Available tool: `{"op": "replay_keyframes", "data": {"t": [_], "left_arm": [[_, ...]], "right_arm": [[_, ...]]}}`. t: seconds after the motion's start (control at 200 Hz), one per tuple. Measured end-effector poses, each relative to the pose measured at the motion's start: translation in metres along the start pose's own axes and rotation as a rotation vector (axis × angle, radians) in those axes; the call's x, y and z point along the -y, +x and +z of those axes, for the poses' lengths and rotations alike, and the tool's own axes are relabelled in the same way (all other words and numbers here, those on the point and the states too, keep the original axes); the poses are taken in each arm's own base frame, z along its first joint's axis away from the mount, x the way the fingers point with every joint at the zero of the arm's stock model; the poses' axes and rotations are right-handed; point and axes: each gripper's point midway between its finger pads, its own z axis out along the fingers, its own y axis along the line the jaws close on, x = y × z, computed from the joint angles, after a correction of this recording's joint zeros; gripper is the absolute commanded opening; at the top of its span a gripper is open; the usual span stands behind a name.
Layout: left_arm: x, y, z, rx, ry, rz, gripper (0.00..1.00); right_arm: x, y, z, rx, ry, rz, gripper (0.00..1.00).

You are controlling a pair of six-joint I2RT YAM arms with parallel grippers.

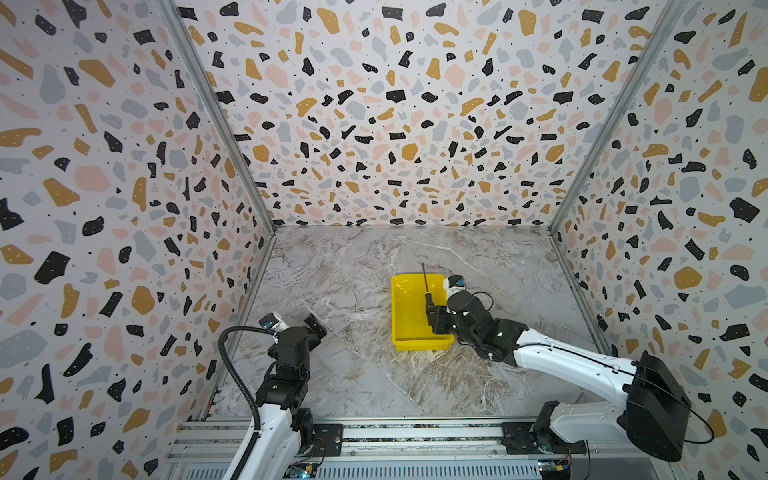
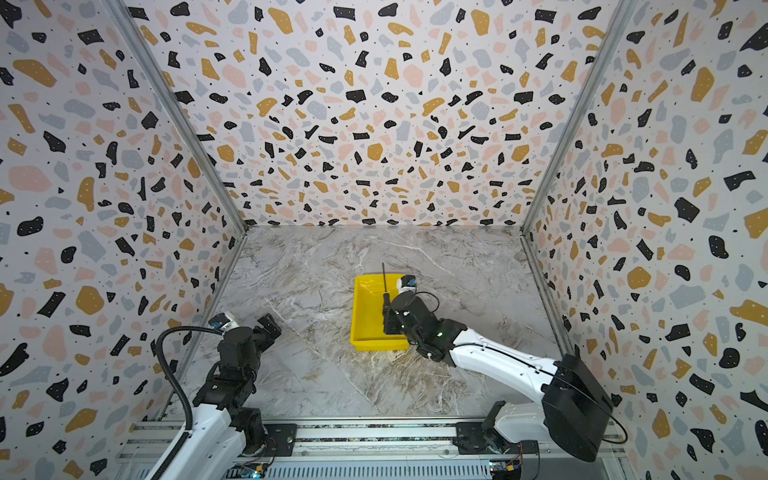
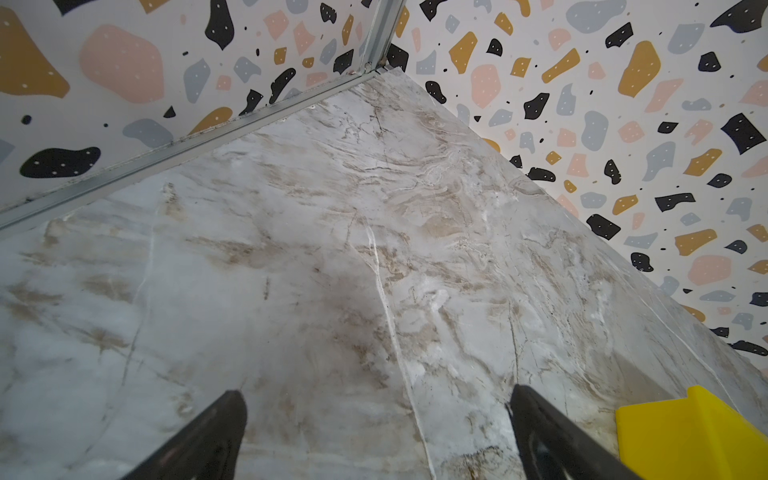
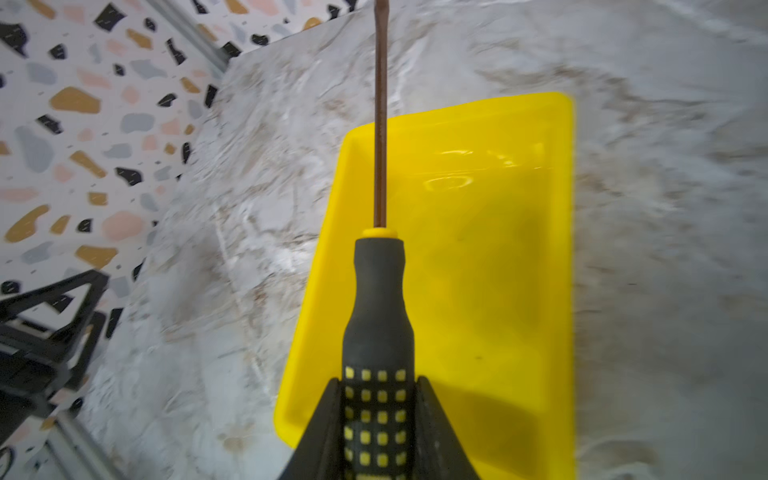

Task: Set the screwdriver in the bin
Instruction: 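Lift the screwdriver with the right gripper and carry it over the yellow bin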

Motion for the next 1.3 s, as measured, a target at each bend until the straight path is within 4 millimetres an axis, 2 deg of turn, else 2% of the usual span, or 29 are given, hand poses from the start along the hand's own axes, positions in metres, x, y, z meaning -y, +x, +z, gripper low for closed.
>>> {"op": "replay_keyframes", "data": {"t": [0.08,0.165,0.235,0.496,0.746,0.936,1.301], "left_arm": [[0.0,0.0,0.0,0.0,0.0,0.0,1.0],[0.0,0.0,0.0,0.0,0.0,0.0,1.0],[0.0,-0.001,0.0,0.003,0.002,-0.001,1.0],[0.0,-0.001,0.0,0.003,0.003,-0.002,1.0],[0.0,-0.001,0.0,0.003,0.003,-0.002,1.0],[0.001,-0.001,-0.001,0.004,0.003,-0.002,1.0],[0.001,-0.001,-0.001,0.004,0.003,-0.002,1.0]], "right_arm": [[-0.012,0.01,0.017,-0.03,-0.003,0.005,0.18],[-0.009,0.013,0.036,-0.047,0.034,0.02,0.19],[-0.005,0.015,0.043,-0.05,0.055,0.039,0.2],[-0.001,0.012,0.05,-0.05,0.036,0.16,0.21],[0.009,0.038,0.069,-0.137,0.048,0.233,0.21],[0.01,0.05,0.075,-0.174,0.04,0.255,0.22],[0.009,0.05,0.079,-0.176,0.026,0.268,0.3]]}}
